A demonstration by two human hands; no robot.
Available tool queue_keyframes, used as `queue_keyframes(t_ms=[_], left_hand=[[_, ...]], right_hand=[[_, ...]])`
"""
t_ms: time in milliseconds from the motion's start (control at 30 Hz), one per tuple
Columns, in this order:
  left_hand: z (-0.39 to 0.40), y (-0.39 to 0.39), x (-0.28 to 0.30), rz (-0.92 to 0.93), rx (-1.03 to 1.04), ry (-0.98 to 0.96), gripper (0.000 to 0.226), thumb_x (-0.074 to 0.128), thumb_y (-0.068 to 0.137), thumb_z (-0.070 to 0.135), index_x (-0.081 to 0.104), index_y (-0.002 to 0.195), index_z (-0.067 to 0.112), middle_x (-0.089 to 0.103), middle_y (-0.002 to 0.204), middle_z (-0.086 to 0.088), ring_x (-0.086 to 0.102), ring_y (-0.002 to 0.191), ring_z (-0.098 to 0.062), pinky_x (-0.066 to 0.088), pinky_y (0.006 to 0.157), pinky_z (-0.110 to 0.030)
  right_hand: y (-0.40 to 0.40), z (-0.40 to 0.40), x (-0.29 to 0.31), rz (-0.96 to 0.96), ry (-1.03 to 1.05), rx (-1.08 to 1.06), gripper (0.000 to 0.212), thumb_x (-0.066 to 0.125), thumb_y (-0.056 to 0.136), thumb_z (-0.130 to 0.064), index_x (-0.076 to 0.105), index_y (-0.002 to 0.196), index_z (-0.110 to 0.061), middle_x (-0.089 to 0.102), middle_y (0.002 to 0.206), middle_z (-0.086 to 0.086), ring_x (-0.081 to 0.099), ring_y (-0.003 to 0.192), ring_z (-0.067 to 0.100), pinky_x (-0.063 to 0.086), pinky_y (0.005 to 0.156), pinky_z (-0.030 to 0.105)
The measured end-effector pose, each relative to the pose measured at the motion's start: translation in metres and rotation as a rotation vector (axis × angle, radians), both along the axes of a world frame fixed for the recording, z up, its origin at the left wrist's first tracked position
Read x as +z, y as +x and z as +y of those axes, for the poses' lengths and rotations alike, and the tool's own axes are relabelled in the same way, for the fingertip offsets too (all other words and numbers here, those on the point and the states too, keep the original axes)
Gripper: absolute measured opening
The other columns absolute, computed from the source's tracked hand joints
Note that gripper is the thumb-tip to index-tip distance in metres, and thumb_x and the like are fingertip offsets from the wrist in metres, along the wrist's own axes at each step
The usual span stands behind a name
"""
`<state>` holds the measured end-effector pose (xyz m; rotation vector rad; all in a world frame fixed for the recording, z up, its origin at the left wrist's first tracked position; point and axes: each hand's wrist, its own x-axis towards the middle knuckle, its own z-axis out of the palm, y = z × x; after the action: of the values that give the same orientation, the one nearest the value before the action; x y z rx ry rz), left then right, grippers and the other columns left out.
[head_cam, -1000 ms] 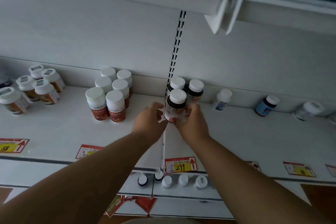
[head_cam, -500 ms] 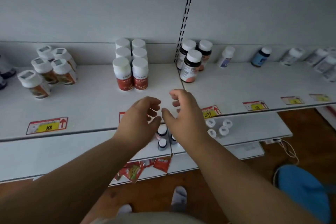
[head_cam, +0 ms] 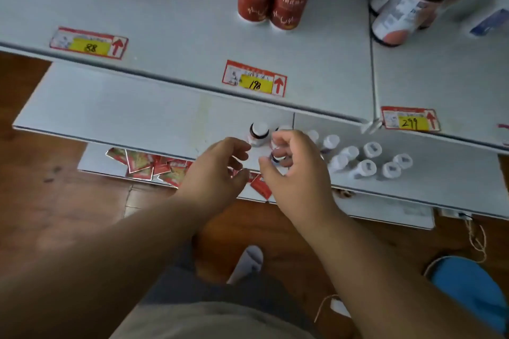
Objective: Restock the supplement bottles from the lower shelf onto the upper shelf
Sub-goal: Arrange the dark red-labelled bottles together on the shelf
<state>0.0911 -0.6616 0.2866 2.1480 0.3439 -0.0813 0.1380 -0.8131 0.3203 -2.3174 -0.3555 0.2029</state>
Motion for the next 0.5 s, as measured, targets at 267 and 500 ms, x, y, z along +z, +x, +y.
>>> queue_keyframes(t_ms=[267,500], left_hand=[[0.016,0.037,-0.147,0.089,0.011,-0.037,0.041,0.066,0.091,0.016,0.054,0.127,0.030,0.061,0.109,0.013,0.062,0.089,-0.003,0.056,0.074,-0.022],[0.019,0.116,-0.252,0.102,0.047,0.001,0.056,0.071,0.086,0.028,0.045,0.136,0.026,0.058,0.124,0.008,0.060,0.105,-0.011,0.052,0.085,-0.030]], right_hand=[[0.043,0.026,-0.151,0.141,-0.037,-0.114,0.035,0.070,0.089,-0.027,0.054,0.120,-0.028,0.060,0.113,-0.009,0.062,0.098,0.008,0.053,0.078,0.022],[0.080,0.023,-0.251,0.183,-0.091,-0.229,0.029,0.060,0.095,-0.023,0.055,0.124,-0.023,0.064,0.117,-0.002,0.060,0.104,0.016,0.046,0.084,0.027]])
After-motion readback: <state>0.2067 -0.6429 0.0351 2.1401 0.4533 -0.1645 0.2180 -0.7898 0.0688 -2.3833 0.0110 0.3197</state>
